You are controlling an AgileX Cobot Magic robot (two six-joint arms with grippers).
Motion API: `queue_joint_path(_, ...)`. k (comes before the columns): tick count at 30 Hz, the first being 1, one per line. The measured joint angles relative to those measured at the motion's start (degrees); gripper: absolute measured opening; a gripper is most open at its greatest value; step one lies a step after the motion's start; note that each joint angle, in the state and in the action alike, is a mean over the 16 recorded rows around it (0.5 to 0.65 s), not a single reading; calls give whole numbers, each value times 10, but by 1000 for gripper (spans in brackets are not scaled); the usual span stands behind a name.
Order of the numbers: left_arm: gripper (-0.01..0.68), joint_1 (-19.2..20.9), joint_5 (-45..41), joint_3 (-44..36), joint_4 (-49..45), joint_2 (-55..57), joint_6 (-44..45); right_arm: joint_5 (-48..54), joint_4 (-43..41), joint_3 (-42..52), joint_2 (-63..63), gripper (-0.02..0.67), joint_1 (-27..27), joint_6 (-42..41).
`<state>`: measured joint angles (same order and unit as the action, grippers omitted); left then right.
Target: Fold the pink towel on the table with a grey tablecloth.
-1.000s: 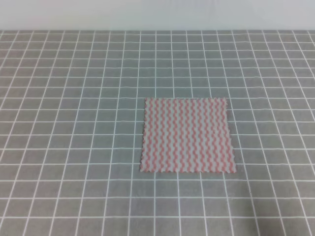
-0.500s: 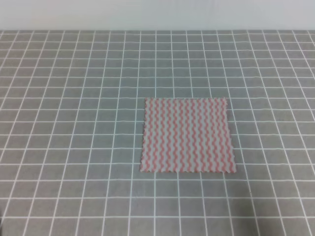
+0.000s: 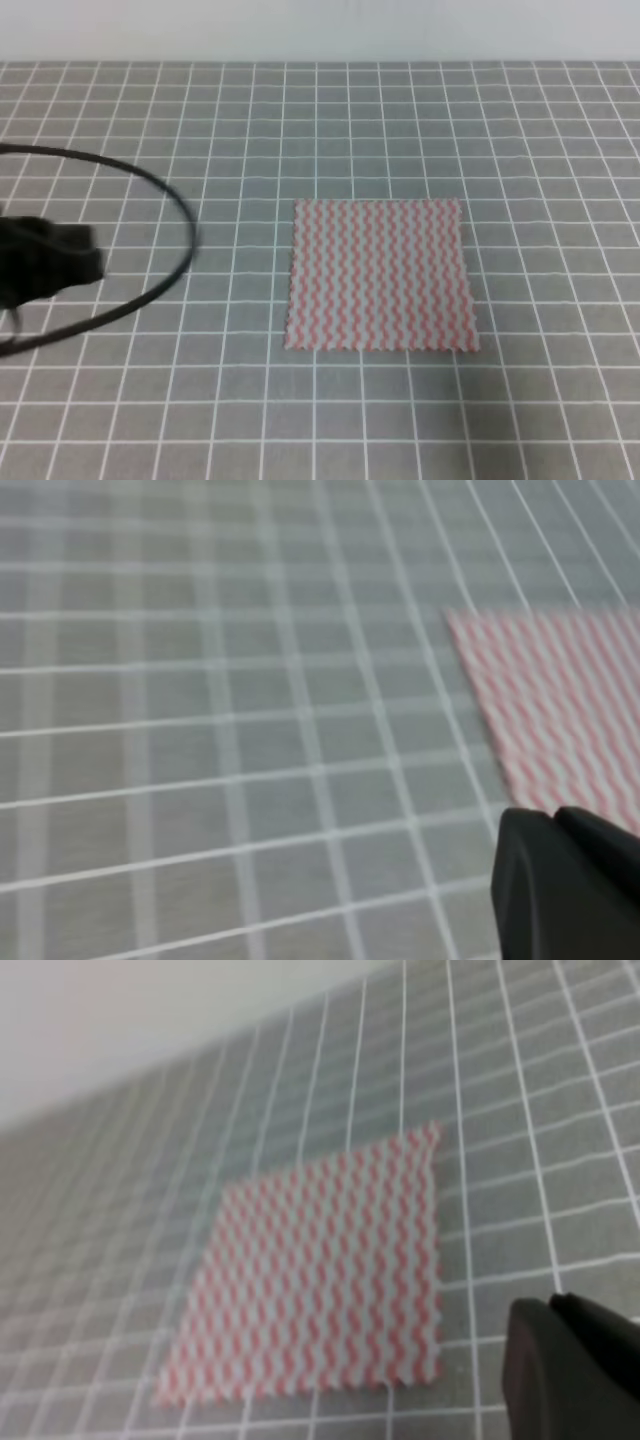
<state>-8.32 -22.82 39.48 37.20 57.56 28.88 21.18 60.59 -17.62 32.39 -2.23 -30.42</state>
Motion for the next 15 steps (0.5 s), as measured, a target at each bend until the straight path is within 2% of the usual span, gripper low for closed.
queue_joint_path(7, -2, -94, -19, 86, -11, 146, 50, 127, -121, -149, 223, -17, -15, 17)
queue_joint_path(11, -2, -142, -22, 131, -23, 219, 58, 189, -222, -247, 356, -17, -49, 74)
queue_joint_path(15, -2, -171, -25, 168, -35, 273, 59, 240, -333, -336, 477, -17, -98, 146)
